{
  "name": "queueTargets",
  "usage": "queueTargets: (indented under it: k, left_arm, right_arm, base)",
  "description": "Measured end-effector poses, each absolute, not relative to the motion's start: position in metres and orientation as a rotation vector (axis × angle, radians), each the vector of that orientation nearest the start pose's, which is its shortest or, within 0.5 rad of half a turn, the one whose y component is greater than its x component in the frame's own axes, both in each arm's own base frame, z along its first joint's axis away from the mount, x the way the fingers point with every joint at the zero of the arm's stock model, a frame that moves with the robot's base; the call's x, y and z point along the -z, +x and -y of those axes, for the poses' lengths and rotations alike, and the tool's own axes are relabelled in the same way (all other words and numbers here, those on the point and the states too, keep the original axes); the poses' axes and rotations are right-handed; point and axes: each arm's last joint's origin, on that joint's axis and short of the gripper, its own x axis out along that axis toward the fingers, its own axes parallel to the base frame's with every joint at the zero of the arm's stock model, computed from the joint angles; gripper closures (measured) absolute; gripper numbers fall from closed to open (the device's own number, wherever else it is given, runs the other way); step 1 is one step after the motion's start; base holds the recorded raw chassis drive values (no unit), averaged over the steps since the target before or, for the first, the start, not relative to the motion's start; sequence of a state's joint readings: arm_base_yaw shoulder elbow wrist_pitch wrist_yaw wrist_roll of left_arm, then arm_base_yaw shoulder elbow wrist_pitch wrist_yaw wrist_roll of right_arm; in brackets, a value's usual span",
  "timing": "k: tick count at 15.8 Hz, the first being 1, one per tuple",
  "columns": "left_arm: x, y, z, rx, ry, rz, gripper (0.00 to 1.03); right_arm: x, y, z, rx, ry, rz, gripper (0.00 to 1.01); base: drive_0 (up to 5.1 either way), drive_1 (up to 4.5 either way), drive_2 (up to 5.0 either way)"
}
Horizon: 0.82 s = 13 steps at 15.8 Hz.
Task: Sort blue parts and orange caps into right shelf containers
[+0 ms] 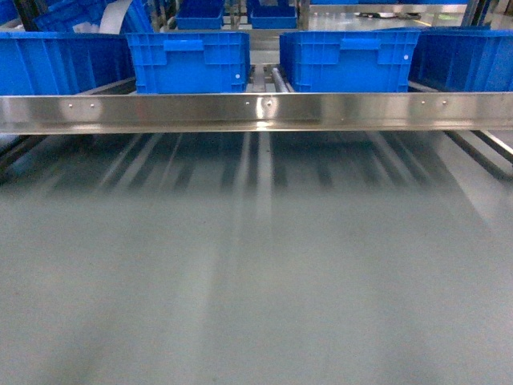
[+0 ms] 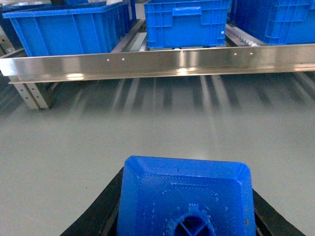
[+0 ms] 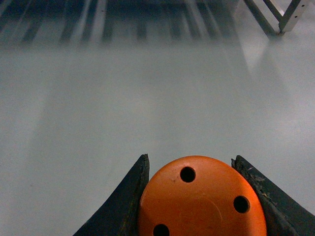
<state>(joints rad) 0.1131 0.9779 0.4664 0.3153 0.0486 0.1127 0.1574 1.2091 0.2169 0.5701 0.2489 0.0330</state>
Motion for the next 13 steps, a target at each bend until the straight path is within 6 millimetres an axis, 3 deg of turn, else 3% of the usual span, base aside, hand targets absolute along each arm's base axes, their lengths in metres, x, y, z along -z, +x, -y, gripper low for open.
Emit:
queueTargets:
  k: [13]
  left_arm:
    - [-0.2358,0.2094,-0.0217,-0.047,0.097,-0.199,0.58]
  right_arm:
    - [-0.1390,0.1969,-0.0239,0.098,-0.053,-0.410,0.59]
  base:
    - [-0.2,3.75,-4.2]
